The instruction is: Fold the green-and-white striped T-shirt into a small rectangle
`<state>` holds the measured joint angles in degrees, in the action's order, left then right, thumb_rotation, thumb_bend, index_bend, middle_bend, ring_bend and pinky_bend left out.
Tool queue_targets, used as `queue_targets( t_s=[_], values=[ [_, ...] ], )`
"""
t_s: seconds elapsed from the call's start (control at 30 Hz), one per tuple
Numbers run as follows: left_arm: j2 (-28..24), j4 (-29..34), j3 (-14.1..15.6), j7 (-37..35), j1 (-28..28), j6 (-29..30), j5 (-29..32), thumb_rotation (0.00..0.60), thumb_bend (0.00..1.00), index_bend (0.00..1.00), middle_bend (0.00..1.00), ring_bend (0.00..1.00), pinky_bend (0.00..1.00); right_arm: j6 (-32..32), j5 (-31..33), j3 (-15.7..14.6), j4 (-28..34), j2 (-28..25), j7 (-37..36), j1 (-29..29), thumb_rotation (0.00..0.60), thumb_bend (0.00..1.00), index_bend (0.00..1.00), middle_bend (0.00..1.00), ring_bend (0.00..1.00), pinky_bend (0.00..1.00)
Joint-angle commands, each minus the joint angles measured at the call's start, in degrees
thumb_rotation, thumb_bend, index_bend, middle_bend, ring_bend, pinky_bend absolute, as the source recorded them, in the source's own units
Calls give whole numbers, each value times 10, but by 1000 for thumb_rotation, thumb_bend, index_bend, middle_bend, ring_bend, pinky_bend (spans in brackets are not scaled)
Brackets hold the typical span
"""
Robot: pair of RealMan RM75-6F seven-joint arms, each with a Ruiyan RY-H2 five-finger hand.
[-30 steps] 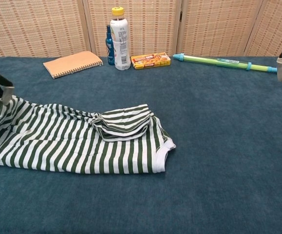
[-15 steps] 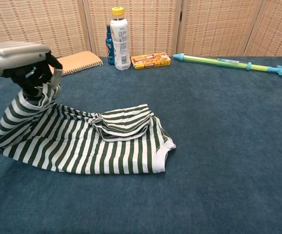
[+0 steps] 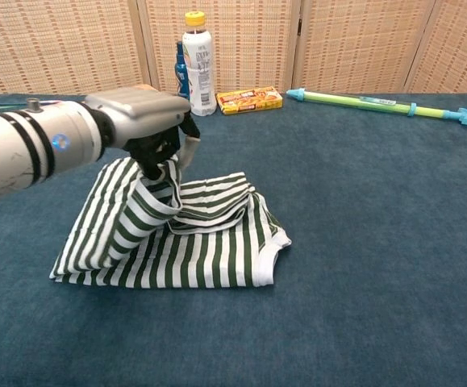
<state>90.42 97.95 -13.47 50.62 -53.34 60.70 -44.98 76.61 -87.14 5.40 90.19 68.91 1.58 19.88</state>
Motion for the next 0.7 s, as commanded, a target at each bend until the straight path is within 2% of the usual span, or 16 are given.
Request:
queue_targets(
  t_s=[0.03, 0.7],
  values=[
    [24, -14, -9, 16, -22, 8, 23, 600, 551, 617, 831, 766, 918, -1, 2, 0, 0, -1, -1, -1, 600, 492, 741, 971, 1000, 1000],
    [116, -81, -20, 66, -118, 4, 115, 600, 551, 613, 831, 766, 918, -7, 12, 4, -9, -3, -9, -5, 600, 492, 742, 971, 1000, 1000]
  ],
)
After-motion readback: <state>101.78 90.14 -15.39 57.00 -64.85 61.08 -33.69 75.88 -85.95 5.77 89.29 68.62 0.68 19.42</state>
